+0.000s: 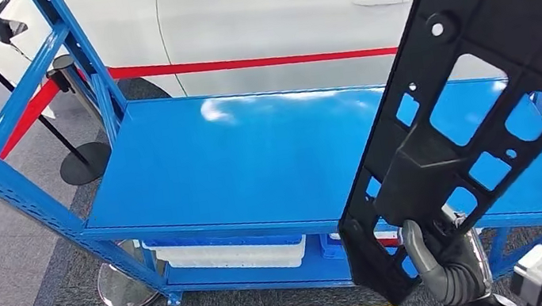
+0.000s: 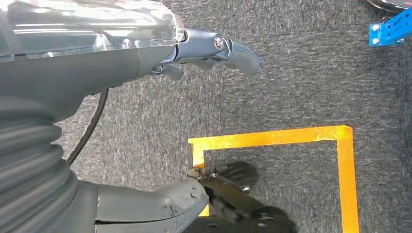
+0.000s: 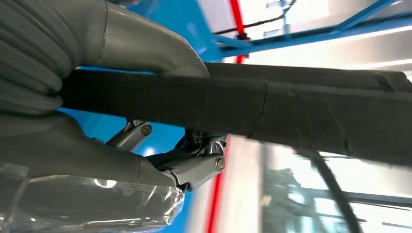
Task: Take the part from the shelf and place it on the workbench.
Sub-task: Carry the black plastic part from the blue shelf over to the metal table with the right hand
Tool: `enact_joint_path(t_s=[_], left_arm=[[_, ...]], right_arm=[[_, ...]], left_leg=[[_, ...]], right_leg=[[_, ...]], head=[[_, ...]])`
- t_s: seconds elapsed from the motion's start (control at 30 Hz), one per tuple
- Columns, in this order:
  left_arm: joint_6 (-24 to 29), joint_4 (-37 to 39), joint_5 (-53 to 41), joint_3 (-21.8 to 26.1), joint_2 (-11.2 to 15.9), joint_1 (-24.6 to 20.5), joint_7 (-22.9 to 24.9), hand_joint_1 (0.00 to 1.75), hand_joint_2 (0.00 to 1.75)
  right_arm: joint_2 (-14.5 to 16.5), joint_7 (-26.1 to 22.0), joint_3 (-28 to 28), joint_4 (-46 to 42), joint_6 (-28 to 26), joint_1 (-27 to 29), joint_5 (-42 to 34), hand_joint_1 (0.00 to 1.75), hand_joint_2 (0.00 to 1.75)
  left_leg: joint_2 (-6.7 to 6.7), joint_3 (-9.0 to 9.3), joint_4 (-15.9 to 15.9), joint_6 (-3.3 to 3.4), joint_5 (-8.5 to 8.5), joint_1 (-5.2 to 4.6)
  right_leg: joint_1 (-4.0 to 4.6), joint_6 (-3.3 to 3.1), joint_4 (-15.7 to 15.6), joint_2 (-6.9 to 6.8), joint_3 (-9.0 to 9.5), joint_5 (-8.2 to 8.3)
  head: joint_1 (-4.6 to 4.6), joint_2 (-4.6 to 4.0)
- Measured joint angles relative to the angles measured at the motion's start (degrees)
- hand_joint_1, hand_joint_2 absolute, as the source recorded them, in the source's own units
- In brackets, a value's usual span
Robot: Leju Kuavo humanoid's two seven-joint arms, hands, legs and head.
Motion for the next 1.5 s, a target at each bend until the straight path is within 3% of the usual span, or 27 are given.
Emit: enact_joint_path(t_s=[0.13,0.2,0.27,0.3,0.33,0.37,0.47,0.53,0.63,0.7,0.77,0.83,0.87,0.9,0.93,1.0,1.07,1.1,1.2,1.23,1.3,1.37,1.4,1.43,1.5], left_arm=[[-0.1,-0.6,0.8,-1.0,-0.1,0.5,0.3,0.00,1.75],[-0.1,-0.8,1.1,-1.4,-0.1,0.7,0.4,0.00,1.75],[-0.1,-0.9,1.3,-1.8,-0.1,0.8,0.5,0.00,1.75],[-0.1,-0.9,1.4,-2.0,-0.1,0.9,0.5,0.00,1.75],[-0.1,-0.9,1.4,-2.1,-0.1,1.1,0.6,0.00,1.75],[-0.1,-1.0,1.4,-2.3,-0.1,1.2,0.7,0.00,1.75],[-0.3,-1.3,1.6,-2.7,-0.1,1.5,0.8,0.00,1.75],[-0.4,-1.5,1.6,-2.8,-0.2,1.5,0.8,0.00,1.75],[-0.7,-1.7,1.6,-2.9,-0.2,1.6,0.9,0.00,1.75],[-1.7,-2.6,1.3,-3.0,-0.2,1.6,1.1,0.00,1.75],[-2.5,-3.5,1.0,-2.9,-0.1,1.7,1.3,0.00,1.75],[-2.6,-3.8,0.8,-2.9,-0.1,1.7,1.3,0.00,1.75],[-2.6,-3.9,0.8,-2.8,0.0,1.7,1.3,0.00,1.75],[-2.7,-4.0,0.7,-2.8,0.0,1.7,1.3,0.00,1.75],[-2.7,-4.1,0.7,-2.8,0.0,1.7,1.3,0.00,1.75],[-2.7,-4.3,0.7,-2.8,0.0,1.6,1.3,0.00,1.75],[-2.7,-4.5,0.7,-2.8,0.0,1.6,1.3,0.00,1.75],[-2.7,-4.6,0.6,-2.8,0.0,1.6,1.3,0.00,1.75],[-2.7,-4.8,0.3,-2.7,0.0,1.6,1.3,0.00,1.75],[-2.8,-4.9,0.2,-2.7,0.0,1.6,1.3,0.00,1.75],[-2.9,-5.1,0.0,-2.7,-0.1,1.6,1.2,0.00,1.75],[-2.9,-5.2,-0.1,-2.7,-0.1,1.6,1.0,0.00,1.75],[-2.9,-5.2,-0.1,-2.7,-0.1,1.7,0.9,0.00,1.75],[-2.8,-5.2,-0.1,-2.7,-0.1,1.8,0.9,0.00,1.75],[-2.6,-5.2,0.0,-2.7,-0.2,2.0,0.9,0.00,1.75]], right_arm=[[0.7,-0.8,0.7,-3.1,-0.6,-1.0,2.1,1.75,1.75],[0.7,-1.6,0.7,-4.7,-1.3,-1.3,2.5,1.75,1.75],[0.7,-2.2,0.6,-6.0,-1.8,-1.5,2.7,1.75,1.75],[0.7,-2.4,0.6,-6.5,-2.0,-1.5,2.7,1.75,1.75],[0.7,-2.5,0.6,-6.8,-2.2,-1.3,2.9,1.75,1.75],[0.7,-2.6,0.6,-7.0,-2.5,-1.1,3.2,1.75,1.75],[0.7,-2.3,0.5,-7.1,-3.3,-0.7,4.6,1.75,1.75],[0.7,-2.2,0.5,-7.1,-3.4,-0.7,4.9,1.75,1.75],[0.7,-1.9,0.5,-7.0,-3.8,-0.8,5.3,1.75,1.75],[0.8,-0.9,0.5,-6.5,-4.9,-0.9,6.6,1.75,1.75],[0.9,-0.2,0.5,-5.9,-5.9,-1.0,7.5,1.75,1.75],[0.9,-0.1,0.5,-5.6,-6.2,-0.9,7.6,1.75,1.75],[0.9,-0.1,0.5,-5.4,-6.2,-0.9,7.6,1.75,1.75],[1.0,-0.1,0.5,-5.3,-6.3,-0.9,7.7,1.75,1.75],[1.0,-0.1,0.5,-5.1,-6.3,-0.8,7.7,1.75,1.75],[1.0,0.0,0.5,-4.9,-6.3,-0.8,7.7,1.75,1.75],[1.0,-0.1,0.5,-4.9,-6.3,-0.8,7.9,1.75,1.75],[1.0,-0.1,0.5,-4.9,-6.3,-0.8,8.4,1.75,1.75],[1.0,-0.4,0.5,-4.8,-6.6,-0.8,10.9,1.75,1.75],[1.0,-0.5,0.5,-4.8,-6.8,-0.8,11.5,1.75,1.75],[1.0,-0.9,0.4,-4.7,-7.0,-0.5,11.5,1.75,1.75],[1.0,-1.5,0.3,-4.7,-7.2,0.0,10.7,1.75,1.75],[1.0,-1.9,0.3,-4.6,-7.2,0.3,10.2,1.75,1.75],[1.0,-2.1,0.2,-4.6,-7.3,0.7,9.8,1.75,1.75],[1.0,-2.5,0.2,-4.6,-7.3,1.3,9.3,1.75,1.75]], left_leg=[[0.06,-0.14,-1.6,1.43,0.89,-0.19],[0.21,-0.65,-2.2,2.42,1.79,0.04],[0.32,-1.50,-2.2,2.89,2.45,-0.18],[0.36,-1.95,-2.2,2.95,2.74,-0.31],[0.38,-2.40,-2.0,2.95,2.99,-0.42],[0.38,-2.82,-1.9,2.91,3.20,-0.52],[0.32,-3.55,-1.4,2.67,3.63,-0.70],[0.30,-3.60,-1.3,2.60,3.71,-0.71],[0.31,-3.70,-1.4,2.28,3.95,-0.78],[0.32,-4.10,-1.2,1.20,4.17,-0.79],[0.29,-5.36,1.7,0.16,1.40,-0.60],[0.26,-7.52,8.5,-0.35,-3.69,-0.32],[0.27,-8.32,11.8,-0.59,-5.24,-0.19],[0.27,-8.38,13.6,-0.79,-5.61,-0.07],[0.28,-7.41,13.4,-0.94,-4.87,0.04],[0.29,-2.58,6.9,-1.10,-2.10,0.28],[0.17,1.71,0.0,-0.73,-1.06,0.17],[0.09,2.42,-1.5,-0.35,-1.18,0.04],[0.09,1.59,-2.0,1.24,-0.51,-0.17],[0.19,1.27,-2.2,1.79,-0.06,-0.15],[0.37,0.45,-2.3,2.66,0.87,-0.18],[0.40,-0.67,-2.1,3.05,1.72,-0.47],[0.40,-1.26,-2.0,3.11,2.07,-0.66],[0.39,-1.81,-1.9,3.13,2.38,-0.85],[0.37,-2.64,-1.6,3.12,2.87,-1.18]], right_leg=[[-0.08,1.56,0.3,0.22,-0.49,0.14],[-0.13,1.99,3.6,0.39,-1.84,-2.94],[-0.13,2.31,10.4,0.50,-4.30,-7.43],[-0.13,2.43,13.3,0.51,-5.13,-8.73],[-0.13,2.46,14.5,0.52,-5.12,-8.88],[-0.11,2.37,13.3,0.52,-3.99,-7.92],[0.08,1.55,3.0,0.52,2.77,-3.54],[0.18,1.24,0.2,0.53,4.56,-2.86],[0.47,0.97,-1.0,0.48,5.08,-2.98],[0.46,0.01,-2.4,0.30,4.81,-1.93],[0.24,-1.13,-3.2,0.04,3.83,-0.51],[0.27,-1.46,-3.1,-0.10,2.71,0.31],[0.27,-1.38,-2.9,-0.11,2.04,0.69],[0.25,-1.26,-2.7,-0.12,1.38,1.02],[0.18,-1.09,-2.3,-0.12,0.70,1.29],[-0.01,-0.69,-1.4,-0.11,-0.50,1.60],[0.00,-0.10,-0.5,-0.09,-1.45,1.81],[0.05,0.30,-0.2,-0.07,-1.75,1.99],[-0.05,1.52,0.1,0.10,-2.28,2.43],[-0.14,1.79,0.8,0.20,-2.65,1.51],[-0.23,2.11,5.7,0.36,-4.40,-3.03],[-0.15,2.22,12.6,0.39,-6.37,-7.40],[-0.11,2.14,14.4,0.40,-6.51,-7.99],[-0.02,1.93,14.2,0.40,-5.65,-7.44],[0.44,0.96,8.0,0.45,-0.96,-4.59]], head=[[-0.04,0.00],[0.14,0.00],[0.28,0.00],[0.30,0.00],[0.30,0.00],[0.30,0.00],[0.33,0.00],[0.34,0.00],[0.28,0.00],[0.37,0.00],[0.34,0.00],[0.19,0.00],[0.19,0.00],[0.19,0.00],[0.18,0.00],[0.16,0.00],[0.19,0.00],[0.19,0.00],[0.33,0.00],[0.42,0.00],[0.56,0.00],[0.67,0.00],[0.70,0.00],[0.71,0.00],[0.70,0.00]])
